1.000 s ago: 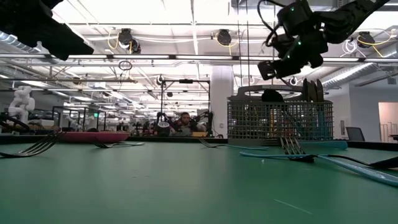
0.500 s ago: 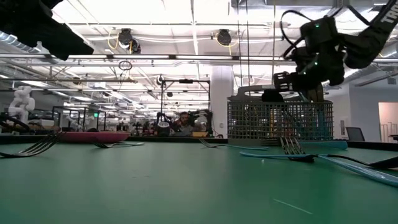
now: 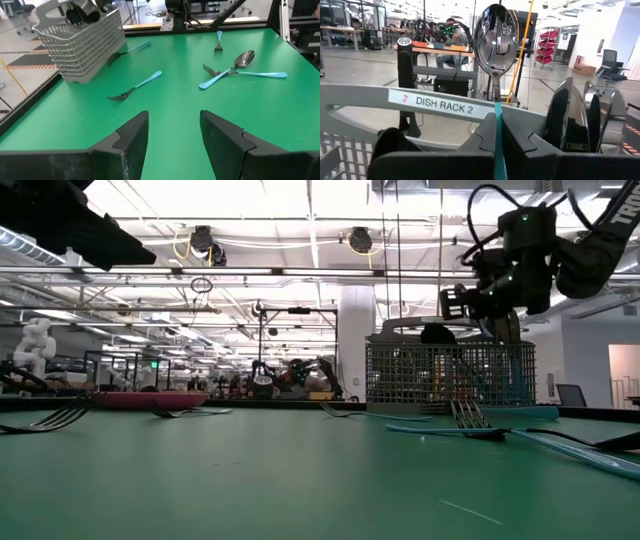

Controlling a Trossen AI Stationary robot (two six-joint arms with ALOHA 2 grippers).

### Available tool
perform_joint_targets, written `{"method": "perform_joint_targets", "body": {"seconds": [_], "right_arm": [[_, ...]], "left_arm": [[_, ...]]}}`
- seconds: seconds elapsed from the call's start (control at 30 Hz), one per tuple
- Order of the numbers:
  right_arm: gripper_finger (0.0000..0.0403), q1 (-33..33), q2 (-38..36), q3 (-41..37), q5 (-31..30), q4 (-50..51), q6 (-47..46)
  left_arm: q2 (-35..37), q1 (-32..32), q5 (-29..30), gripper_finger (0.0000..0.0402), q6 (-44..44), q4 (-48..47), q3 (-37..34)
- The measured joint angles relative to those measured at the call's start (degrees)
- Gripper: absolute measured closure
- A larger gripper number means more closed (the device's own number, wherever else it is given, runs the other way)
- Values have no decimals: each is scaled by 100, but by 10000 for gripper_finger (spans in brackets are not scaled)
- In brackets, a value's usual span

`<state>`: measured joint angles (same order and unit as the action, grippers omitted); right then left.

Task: Sort silverware
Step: Put the blue spoon into the gray silverware basket

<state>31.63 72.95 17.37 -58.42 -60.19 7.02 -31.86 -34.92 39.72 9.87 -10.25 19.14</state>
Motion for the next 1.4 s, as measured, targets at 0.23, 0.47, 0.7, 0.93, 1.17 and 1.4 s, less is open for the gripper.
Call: {"method": "perform_joint_targets", "body": {"seconds": [0.23, 0.47, 0.7, 0.93, 1.17, 1.4], "right_arm": [[403, 199, 431, 1, 373, -205, -159], [403, 208, 721, 0, 436, -317, -84], [372, 202, 732, 0, 455, -301, -117], [319, 157, 732, 0, 459, -301, 157], [275, -102, 706, 0, 457, -775, 632], [267, -681, 218, 46, 440, -1474, 1555]], "left_arm": [[2, 3, 17, 221, -442, 328, -2], [2, 3, 17, 221, -470, 350, -2], [2, 5, -38, 221, -344, 344, -2], [2, 3, -202, 221, -203, 326, -2], [2, 3, -205, 221, -131, 322, -2], [2, 3, -205, 221, -131, 324, -2]]}}
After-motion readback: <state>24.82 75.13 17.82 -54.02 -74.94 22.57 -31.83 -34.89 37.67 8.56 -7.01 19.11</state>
